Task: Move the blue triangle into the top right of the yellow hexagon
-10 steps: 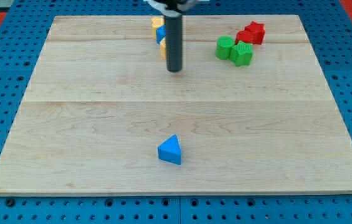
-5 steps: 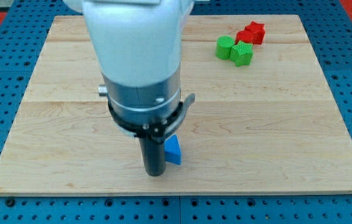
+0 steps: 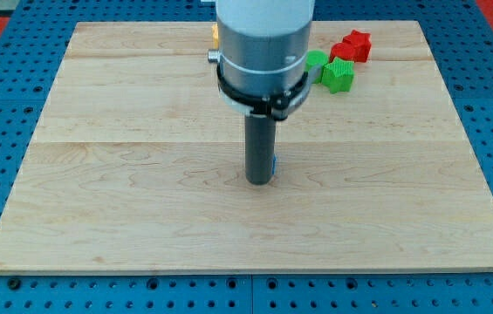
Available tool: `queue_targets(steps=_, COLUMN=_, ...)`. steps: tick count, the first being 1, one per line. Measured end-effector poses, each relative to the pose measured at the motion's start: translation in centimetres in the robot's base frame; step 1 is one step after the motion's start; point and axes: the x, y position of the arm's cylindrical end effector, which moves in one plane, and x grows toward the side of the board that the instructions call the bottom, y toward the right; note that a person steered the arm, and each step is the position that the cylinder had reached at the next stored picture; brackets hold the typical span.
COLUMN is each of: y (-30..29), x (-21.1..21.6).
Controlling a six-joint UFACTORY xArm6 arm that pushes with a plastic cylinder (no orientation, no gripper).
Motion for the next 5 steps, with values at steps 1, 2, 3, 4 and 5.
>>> queue_targets(steps=1, y=1.5, x=-0.3)
queue_targets(steps=2, y=1.7, x=-2.2)
queue_targets(steps=3, y=1.7, x=-5.1)
queue_targets(steps=4, y=1.7, x=-7.5)
queue_targets(steps=5, y=1.7, x=-10.1)
